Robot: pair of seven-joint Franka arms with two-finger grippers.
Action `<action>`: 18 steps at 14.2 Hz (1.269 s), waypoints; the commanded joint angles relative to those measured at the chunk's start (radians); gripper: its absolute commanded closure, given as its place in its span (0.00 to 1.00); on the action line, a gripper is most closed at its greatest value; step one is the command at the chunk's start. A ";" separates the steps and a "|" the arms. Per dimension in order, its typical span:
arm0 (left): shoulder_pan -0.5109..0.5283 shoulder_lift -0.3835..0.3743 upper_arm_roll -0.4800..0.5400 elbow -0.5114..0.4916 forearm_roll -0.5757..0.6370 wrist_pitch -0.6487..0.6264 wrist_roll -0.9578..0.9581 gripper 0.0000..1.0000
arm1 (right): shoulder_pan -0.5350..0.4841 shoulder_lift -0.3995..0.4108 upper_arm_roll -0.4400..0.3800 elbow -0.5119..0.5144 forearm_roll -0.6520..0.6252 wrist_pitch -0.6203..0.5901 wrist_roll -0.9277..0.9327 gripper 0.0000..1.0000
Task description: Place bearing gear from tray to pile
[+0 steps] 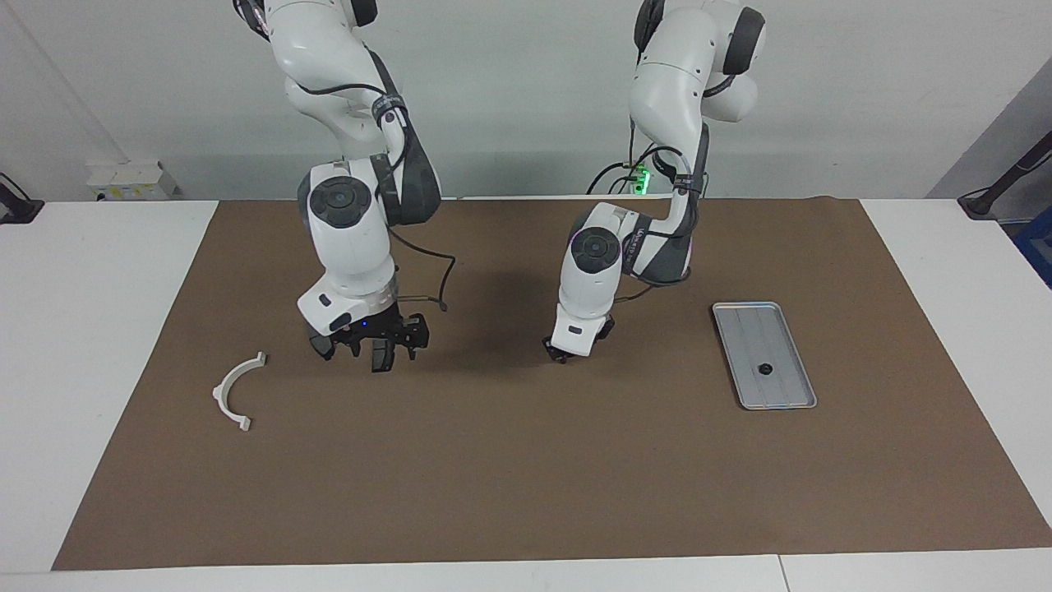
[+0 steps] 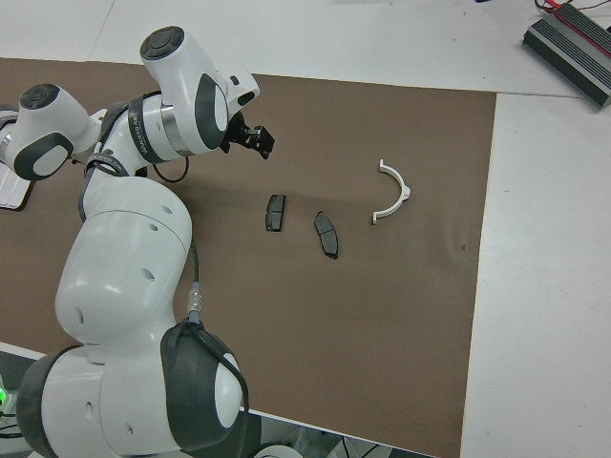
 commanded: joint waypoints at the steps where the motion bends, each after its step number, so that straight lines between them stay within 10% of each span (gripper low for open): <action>1: 0.016 -0.044 0.023 -0.021 0.025 -0.014 -0.010 0.00 | 0.023 0.047 0.004 0.061 -0.005 0.008 0.085 0.00; 13: 0.483 -0.171 0.024 -0.127 0.025 -0.016 0.776 0.00 | 0.257 0.245 0.012 0.268 -0.012 -0.009 0.620 0.00; 18: 0.507 -0.171 0.024 -0.181 0.025 0.094 0.844 0.22 | 0.348 0.314 0.013 0.306 -0.025 0.005 0.732 0.00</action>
